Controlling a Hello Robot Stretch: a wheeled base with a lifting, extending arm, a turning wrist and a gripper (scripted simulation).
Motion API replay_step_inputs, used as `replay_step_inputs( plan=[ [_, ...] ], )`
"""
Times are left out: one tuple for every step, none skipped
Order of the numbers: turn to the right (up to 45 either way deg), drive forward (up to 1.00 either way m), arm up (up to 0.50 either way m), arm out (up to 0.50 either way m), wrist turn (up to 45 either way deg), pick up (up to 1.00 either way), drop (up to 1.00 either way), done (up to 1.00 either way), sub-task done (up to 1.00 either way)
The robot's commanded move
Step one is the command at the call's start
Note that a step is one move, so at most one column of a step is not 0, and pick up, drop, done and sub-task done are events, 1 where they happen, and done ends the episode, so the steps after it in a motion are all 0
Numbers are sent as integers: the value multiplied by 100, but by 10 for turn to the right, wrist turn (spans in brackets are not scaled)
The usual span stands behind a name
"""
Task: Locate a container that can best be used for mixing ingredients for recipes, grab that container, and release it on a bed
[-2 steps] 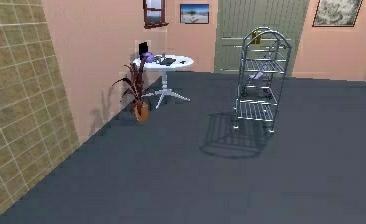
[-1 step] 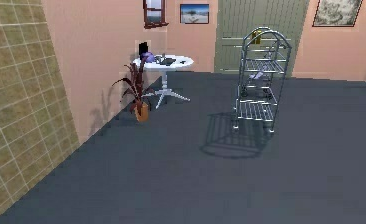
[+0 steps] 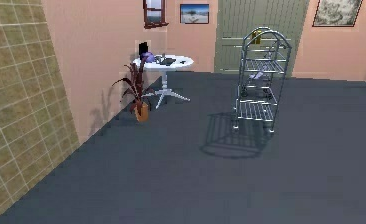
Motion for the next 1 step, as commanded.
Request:
replay_step_inputs(
  plan=[
    [0, 0, 0, 0, -450, 0, 0, 0, 0]
  ],
)
